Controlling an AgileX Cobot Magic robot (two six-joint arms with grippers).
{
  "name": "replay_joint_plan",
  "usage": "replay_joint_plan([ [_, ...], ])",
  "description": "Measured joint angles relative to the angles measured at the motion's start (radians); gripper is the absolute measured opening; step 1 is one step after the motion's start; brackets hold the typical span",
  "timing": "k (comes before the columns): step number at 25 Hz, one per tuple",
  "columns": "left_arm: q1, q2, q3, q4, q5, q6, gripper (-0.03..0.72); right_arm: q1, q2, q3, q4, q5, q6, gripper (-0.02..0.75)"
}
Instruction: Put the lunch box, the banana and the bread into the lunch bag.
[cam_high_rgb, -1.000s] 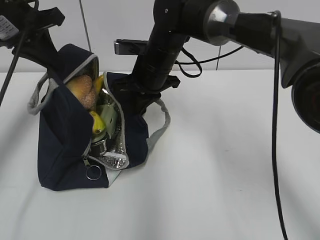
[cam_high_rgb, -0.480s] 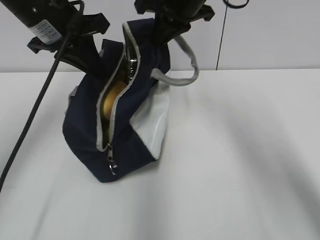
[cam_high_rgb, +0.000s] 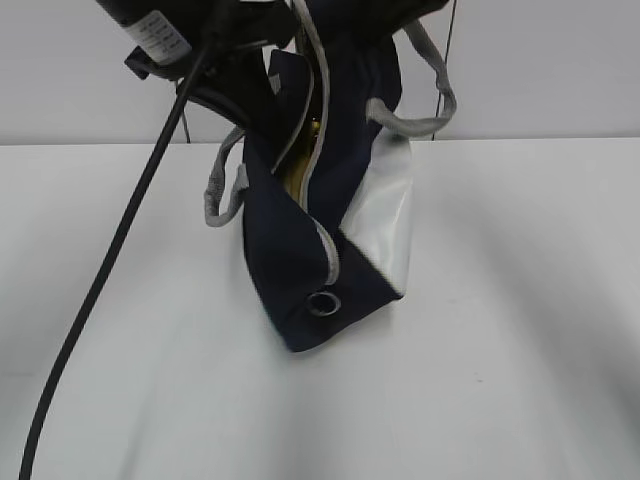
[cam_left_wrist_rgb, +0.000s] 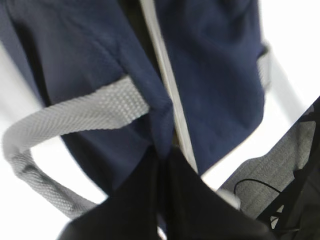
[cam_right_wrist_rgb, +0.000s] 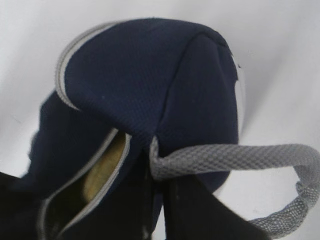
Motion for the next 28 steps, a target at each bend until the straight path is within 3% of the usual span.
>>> replay_joint_plan([
  [6, -0.001, 0.002, -0.057, 0.011, 0.03, -0.009, 0.0, 0.0, -0.069, 0.166, -0.031, -0.001, -0.012, -0.003],
  [14, -0.02, 0.036, -0.057, 0.014, 0.017, -0.01, 0.0, -0.003, -0.099, 0.258, -0.128, -0.007, -0.027, -0.003],
  [28, -0.025, 0.111, -0.058, 0.029, -0.096, -0.011, 0.0, -0.051, 0.008, 0.25, -0.106, -0.026, -0.081, -0.003],
])
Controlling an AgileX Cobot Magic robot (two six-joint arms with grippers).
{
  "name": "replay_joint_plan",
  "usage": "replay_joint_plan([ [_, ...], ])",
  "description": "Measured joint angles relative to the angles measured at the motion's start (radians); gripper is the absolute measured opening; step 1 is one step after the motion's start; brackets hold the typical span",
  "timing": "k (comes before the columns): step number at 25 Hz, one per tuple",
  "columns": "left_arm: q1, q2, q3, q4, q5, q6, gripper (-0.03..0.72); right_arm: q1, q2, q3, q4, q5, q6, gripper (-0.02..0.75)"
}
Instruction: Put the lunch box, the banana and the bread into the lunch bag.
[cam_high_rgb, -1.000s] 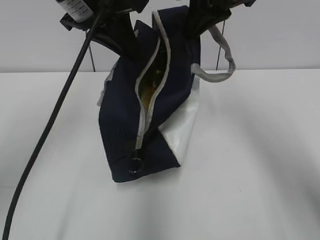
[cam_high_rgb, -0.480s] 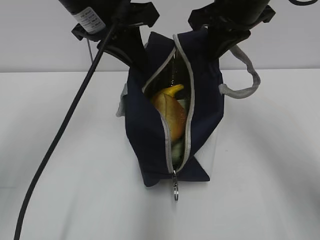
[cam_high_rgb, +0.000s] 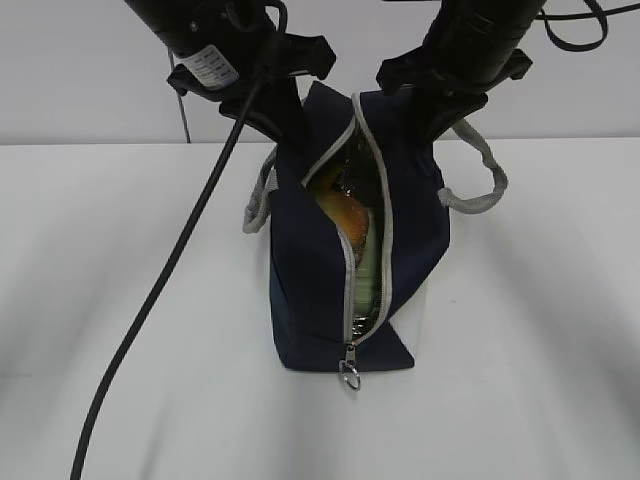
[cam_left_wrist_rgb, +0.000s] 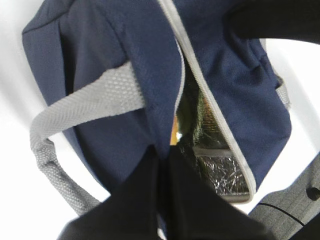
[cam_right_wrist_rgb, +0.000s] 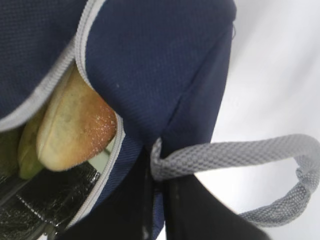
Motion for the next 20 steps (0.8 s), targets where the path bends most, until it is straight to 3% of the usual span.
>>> replay_joint_plan([
  [14, 0.0, 0.012, -0.002, 0.091, -0.022, -0.016, 0.02, 0.0, 0.062, -0.057, 0.002, -0.008, -0.002, 0.027],
  [16, 0.0, 0.012, -0.003, 0.099, -0.012, -0.02, 0.097, 0.0, 0.062, -0.057, 0.009, -0.009, -0.002, 0.11],
  [20, 0.0, 0.004, -0.005, 0.119, 0.025, -0.028, 0.424, 0.0, 0.062, -0.057, 0.041, -0.009, -0.004, 0.368],
])
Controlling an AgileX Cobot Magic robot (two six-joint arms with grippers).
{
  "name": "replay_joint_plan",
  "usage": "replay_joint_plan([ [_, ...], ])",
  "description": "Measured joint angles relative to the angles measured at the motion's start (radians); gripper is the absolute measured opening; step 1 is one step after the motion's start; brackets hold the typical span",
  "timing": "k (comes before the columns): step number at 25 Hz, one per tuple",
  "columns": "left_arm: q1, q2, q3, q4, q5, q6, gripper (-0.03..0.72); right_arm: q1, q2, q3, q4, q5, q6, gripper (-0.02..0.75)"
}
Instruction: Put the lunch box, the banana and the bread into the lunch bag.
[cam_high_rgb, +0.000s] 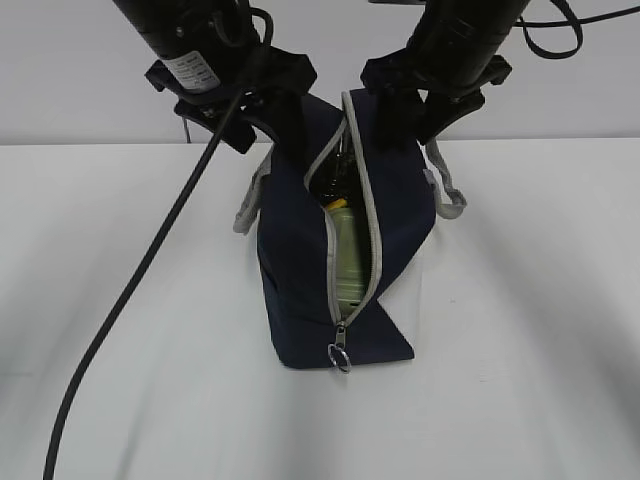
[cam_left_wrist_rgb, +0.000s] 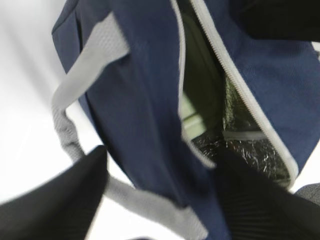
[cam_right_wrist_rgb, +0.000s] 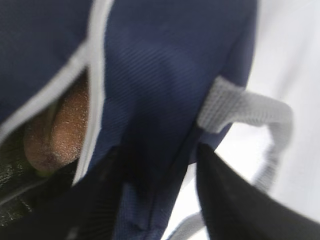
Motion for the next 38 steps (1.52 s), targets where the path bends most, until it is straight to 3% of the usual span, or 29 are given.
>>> replay_joint_plan([
  [2, 0.0, -0.014, 0.0, 0.008, 0.015, -0.007, 0.531, 0.0, -0.004, 0.0, 0.006, 0.0, 0.002, 0.452],
  [4, 0.0, -0.036, 0.0, 0.01, 0.021, -0.008, 0.558, 0.0, -0.018, 0.0, 0.006, 0.0, 0.009, 0.479],
  [11, 0.0, -0.126, -0.003, 0.022, 0.033, -0.007, 0.568, 0.0, -0.125, 0.0, 0.025, 0.0, 0.074, 0.49],
  [16, -0.005, -0.208, 0.028, 0.025, 0.076, 0.013, 0.569, 0.024, -0.245, 0.098, 0.054, 0.0, 0.077, 0.49],
  [21, -0.01, -0.319, 0.191, 0.003, 0.037, 0.046, 0.552, 0.076, -0.408, 0.314, 0.063, -0.046, 0.047, 0.49],
  [31, -0.012, -0.6, 0.538, -0.011, -0.101, 0.123, 0.542, 0.085, -0.735, 0.873, 0.157, -0.389, -0.163, 0.49],
  [38, -0.012, -0.67, 0.628, -0.013, -0.145, 0.149, 0.54, 0.085, -0.83, 1.221, 0.355, -0.653, -0.453, 0.49],
])
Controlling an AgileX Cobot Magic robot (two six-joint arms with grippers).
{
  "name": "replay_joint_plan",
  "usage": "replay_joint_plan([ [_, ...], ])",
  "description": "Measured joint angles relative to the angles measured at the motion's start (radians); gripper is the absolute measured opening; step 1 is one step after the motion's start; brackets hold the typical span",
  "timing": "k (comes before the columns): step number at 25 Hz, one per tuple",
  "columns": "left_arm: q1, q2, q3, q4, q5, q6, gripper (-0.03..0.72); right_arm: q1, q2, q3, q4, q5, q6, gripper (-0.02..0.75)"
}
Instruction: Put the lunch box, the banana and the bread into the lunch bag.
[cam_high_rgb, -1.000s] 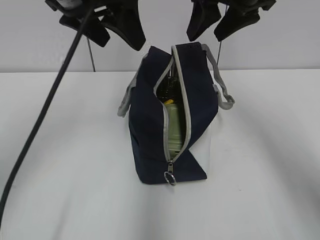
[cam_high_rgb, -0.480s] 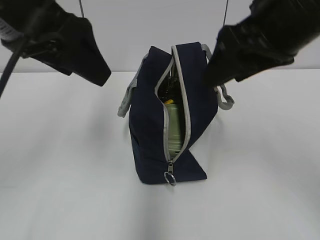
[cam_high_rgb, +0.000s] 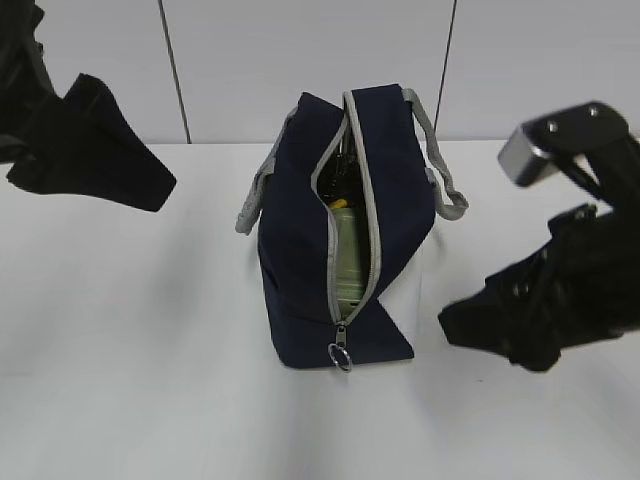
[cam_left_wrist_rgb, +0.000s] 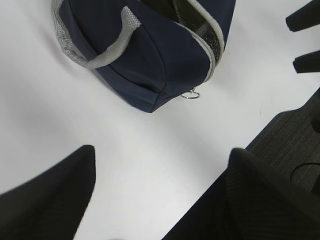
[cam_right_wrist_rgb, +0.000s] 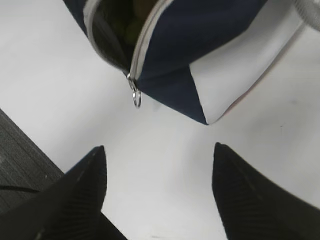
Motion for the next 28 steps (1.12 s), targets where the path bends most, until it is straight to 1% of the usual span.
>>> replay_joint_plan([
  [3, 0.0, -0.003, 0.016, -0.001, -0.013, 0.006, 0.54, 0.0, 0.0, 0.107, 0.141, -0.072, -0.194, 0.49],
  [4, 0.0, -0.003, 0.018, -0.001, -0.021, 0.01, 0.54, 0.0, 0.0, 0.135, 0.214, -0.092, -0.271, 0.49],
  [6, 0.0, -0.003, 0.025, -0.001, -0.042, 0.012, 0.54, 0.0, -0.001, 0.175, 0.372, -0.136, -0.467, 0.49],
  [8, 0.0, -0.003, 0.031, -0.002, -0.048, 0.012, 0.54, 0.0, 0.001, 0.21, 0.567, -0.162, -0.685, 0.49],
  [9, 0.0, -0.003, 0.032, -0.001, -0.049, 0.014, 0.54, 0.0, 0.006, 0.224, 0.672, -0.17, -0.804, 0.49],
  [12, 0.0, -0.003, 0.034, -0.002, -0.054, 0.016, 0.54, 0.0, 0.065, 0.243, 0.917, -0.17, -1.095, 0.49],
  [15, 0.0, -0.003, 0.034, -0.002, -0.055, 0.016, 0.54, 0.0, 0.141, 0.245, 1.035, -0.168, -1.259, 0.49],
  [17, 0.0, -0.003, 0.034, -0.002, -0.055, 0.016, 0.54, 0.0, 0.188, 0.245, 1.096, -0.168, -1.295, 0.49],
  [18, 0.0, -0.003, 0.034, -0.002, -0.055, 0.016, 0.54, 0.0, 0.209, 0.245, 1.145, -0.165, -1.305, 0.49],
  [20, 0.0, -0.003, 0.034, -0.003, -0.055, 0.016, 0.54, 0.0, 0.238, 0.245, 1.221, -0.133, -1.309, 0.49],
  [22, 0.0, -0.003, 0.034, -0.003, -0.055, 0.016, 0.54, 0.0, 0.262, 0.245, 1.25, -0.077, -1.313, 0.49],
  [24, 0.0, -0.003, 0.034, -0.003, -0.055, 0.016, 0.54, 0.0, 0.284, 0.245, 1.256, -0.021, -1.328, 0.49],
  [28, 0.0, -0.003, 0.034, -0.003, -0.055, 0.016, 0.54, 0.0, 0.341, 0.245, 1.261, 0.046, -1.454, 0.49],
])
